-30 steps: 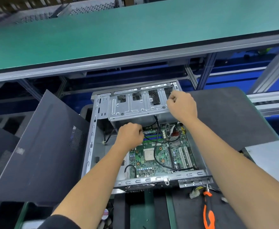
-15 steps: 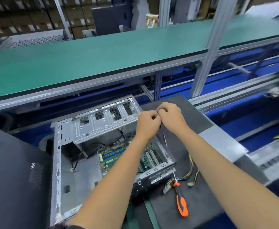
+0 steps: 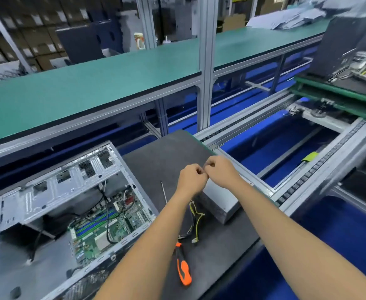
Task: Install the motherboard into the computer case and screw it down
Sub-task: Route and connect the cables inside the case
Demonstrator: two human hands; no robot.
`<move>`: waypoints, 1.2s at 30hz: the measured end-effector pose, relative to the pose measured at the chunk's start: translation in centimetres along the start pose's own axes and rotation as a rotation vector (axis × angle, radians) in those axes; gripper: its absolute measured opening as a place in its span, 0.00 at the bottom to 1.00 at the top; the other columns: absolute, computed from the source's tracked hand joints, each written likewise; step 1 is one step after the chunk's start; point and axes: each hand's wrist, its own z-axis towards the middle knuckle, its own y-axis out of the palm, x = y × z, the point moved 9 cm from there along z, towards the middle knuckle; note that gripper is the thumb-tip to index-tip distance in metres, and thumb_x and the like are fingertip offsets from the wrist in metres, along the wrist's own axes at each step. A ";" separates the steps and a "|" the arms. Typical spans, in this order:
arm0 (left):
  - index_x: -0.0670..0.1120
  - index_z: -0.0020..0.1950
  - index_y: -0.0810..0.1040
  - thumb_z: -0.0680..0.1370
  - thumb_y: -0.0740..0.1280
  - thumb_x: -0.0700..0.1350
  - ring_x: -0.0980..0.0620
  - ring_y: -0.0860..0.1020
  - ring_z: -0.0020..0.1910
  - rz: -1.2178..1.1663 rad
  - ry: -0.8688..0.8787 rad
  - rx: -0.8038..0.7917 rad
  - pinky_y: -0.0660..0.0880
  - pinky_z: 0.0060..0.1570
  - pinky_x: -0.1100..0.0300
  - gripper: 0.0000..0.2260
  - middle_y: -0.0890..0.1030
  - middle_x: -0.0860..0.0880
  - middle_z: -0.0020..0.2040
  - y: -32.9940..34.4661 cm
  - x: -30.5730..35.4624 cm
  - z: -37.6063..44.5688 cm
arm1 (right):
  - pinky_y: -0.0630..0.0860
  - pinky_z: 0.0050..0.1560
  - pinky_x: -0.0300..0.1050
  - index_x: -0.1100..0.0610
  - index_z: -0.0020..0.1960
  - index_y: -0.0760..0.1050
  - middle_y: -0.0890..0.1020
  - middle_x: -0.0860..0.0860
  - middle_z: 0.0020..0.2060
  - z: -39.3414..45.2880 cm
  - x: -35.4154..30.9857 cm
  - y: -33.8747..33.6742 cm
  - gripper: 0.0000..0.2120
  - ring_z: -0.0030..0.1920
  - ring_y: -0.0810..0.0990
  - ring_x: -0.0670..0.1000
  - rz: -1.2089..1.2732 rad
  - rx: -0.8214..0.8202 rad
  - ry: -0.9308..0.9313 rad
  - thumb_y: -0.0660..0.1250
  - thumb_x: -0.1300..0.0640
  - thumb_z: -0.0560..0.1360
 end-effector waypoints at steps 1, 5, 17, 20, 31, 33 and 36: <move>0.46 0.37 0.73 0.72 0.64 0.41 0.47 0.74 0.38 0.002 -0.049 0.004 0.69 0.34 0.59 0.04 0.78 0.49 0.38 0.7 -0.6 0.2 | 0.74 0.37 0.44 0.55 0.44 0.79 0.81 0.51 0.41 0.2 1.1 0.0 0.08 0.41 0.78 0.52 -0.026 -0.019 0.017 0.61 0.61 0.73; 0.43 0.48 0.74 0.71 0.63 0.39 0.46 0.75 0.49 0.018 -0.185 0.042 0.69 0.40 0.58 0.07 0.77 0.45 0.52 2.4 -2.9 0.4 | 0.78 0.43 0.48 0.56 0.46 0.78 0.81 0.52 0.43 1.0 3.9 -0.3 0.06 0.44 0.79 0.55 -0.086 -0.062 0.021 0.62 0.60 0.73; 0.46 0.44 0.74 0.73 0.64 0.41 0.46 0.76 0.49 0.198 -0.213 0.184 0.71 0.44 0.58 0.02 0.80 0.46 0.49 -1.7 -3.9 -1.3 | 0.71 0.41 0.44 0.55 0.39 0.75 0.80 0.54 0.41 0.1 -1.4 5.4 0.07 0.44 0.76 0.55 -0.074 -0.295 -0.182 0.61 0.63 0.73; 0.46 0.44 0.74 0.72 0.64 0.39 0.48 0.74 0.46 0.214 -0.194 0.199 0.68 0.42 0.59 0.03 0.79 0.47 0.47 -4.3 -3.7 -1.9 | 0.73 0.41 0.48 0.61 0.41 0.77 0.81 0.57 0.40 -0.3 -3.8 6.1 0.08 0.43 0.77 0.57 -0.038 -0.313 -0.210 0.60 0.63 0.74; 0.46 0.42 0.75 0.71 0.62 0.35 0.53 0.75 0.35 0.074 -0.247 0.527 0.72 0.33 0.62 0.07 0.77 0.50 0.37 -19.2 -8.0 -9.0 | 0.72 0.34 0.48 0.60 0.40 0.76 0.79 0.56 0.37 -4.9 -18.9 12.0 0.09 0.37 0.76 0.58 0.080 -0.395 -0.494 0.58 0.64 0.74; 0.47 0.42 0.75 0.72 0.62 0.35 0.51 0.75 0.38 0.075 -0.278 0.547 0.73 0.37 0.58 0.07 0.78 0.50 0.38 -21.4 -9.9 -10.6 | 0.72 0.34 0.45 0.58 0.41 0.77 0.79 0.55 0.37 -6.0 -20.8 14.1 0.09 0.36 0.75 0.55 0.055 -0.443 -0.529 0.58 0.63 0.75; 0.47 0.46 0.76 0.73 0.61 0.36 0.50 0.75 0.39 0.078 -0.359 0.574 0.73 0.38 0.57 0.08 0.77 0.49 0.40 -24.7 -13.6 -13.3 | 0.71 0.32 0.43 0.58 0.46 0.79 0.80 0.54 0.37 -7.0 -22.7 16.7 0.09 0.31 0.74 0.51 0.054 -0.503 -0.546 0.59 0.62 0.76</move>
